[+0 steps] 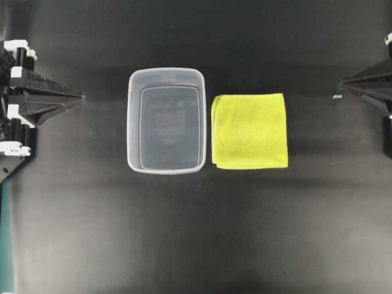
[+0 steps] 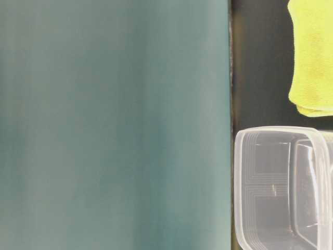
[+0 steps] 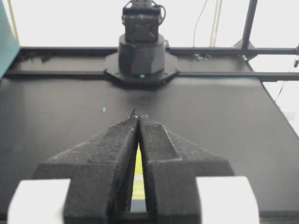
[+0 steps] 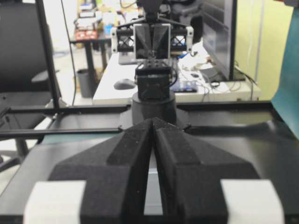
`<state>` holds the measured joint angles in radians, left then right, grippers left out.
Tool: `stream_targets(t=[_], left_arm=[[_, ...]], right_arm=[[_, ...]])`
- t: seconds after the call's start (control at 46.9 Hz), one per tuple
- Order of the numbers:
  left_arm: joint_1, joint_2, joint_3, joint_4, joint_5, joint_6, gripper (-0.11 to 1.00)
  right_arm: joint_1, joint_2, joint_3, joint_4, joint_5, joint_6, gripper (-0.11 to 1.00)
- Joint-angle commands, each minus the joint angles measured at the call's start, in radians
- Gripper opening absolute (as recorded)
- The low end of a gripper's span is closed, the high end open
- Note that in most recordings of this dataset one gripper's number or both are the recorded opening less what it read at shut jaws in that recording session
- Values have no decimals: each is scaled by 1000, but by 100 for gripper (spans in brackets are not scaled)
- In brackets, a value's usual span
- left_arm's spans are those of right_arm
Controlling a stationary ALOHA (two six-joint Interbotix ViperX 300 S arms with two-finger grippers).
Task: Place the yellow towel into the container with the left arm.
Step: 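Move the left gripper over the yellow towel beside the container, then close the left gripper on the towel's near edge and lift it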
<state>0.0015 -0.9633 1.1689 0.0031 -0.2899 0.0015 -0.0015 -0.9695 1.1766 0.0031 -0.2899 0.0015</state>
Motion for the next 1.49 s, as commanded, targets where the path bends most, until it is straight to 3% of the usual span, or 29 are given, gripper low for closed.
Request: stream_targets(t=[0.0, 0.064, 0.128, 0.213, 0.362, 0.724, 0.788, 1.044, 1.086, 1.15, 1.278, 1.363, 1.47], left_arm=[[-11, 37, -58, 38, 29, -34, 6], [0, 64, -89, 38, 77, -49, 1], [8, 100, -129, 40, 143, -61, 0], [20, 147, -189, 38, 235, -67, 0], [23, 255, -328, 40, 396, -64, 0], [20, 580, -686, 40, 658, -48, 0], [17, 649, -755, 41, 707, -44, 0], [32, 844, -954, 41, 815, -12, 2], [43, 881, -989, 41, 831, -9, 6], [52, 933, -1035, 41, 857, -8, 22], [61, 1065, -1157, 41, 974, -3, 62], [58, 1164, -1253, 41, 1080, 14, 82], [48, 1278, -1339, 41, 1157, 54, 91]], right_arm=[[-6, 12, -11, 3, -11, 3, 1], [-12, 9, -9, 23, -8, 6, 6], [-20, 6, -11, 28, 0, 12, -1], [-31, 3, -11, 31, 15, 29, -1], [-58, -12, -12, 31, 77, 55, -1], [-91, -72, -14, 31, 190, 60, 2], [-94, -91, -15, 31, 193, 61, 9], [-95, -156, -15, 31, 186, 72, 76], [-95, -169, -18, 28, 181, 71, 82], [-95, -195, -28, 28, 163, 63, 81], [-98, -241, -35, 25, 124, 61, 80], [-98, -264, -35, 25, 120, 61, 80], [-98, -281, -34, 25, 121, 61, 80]])
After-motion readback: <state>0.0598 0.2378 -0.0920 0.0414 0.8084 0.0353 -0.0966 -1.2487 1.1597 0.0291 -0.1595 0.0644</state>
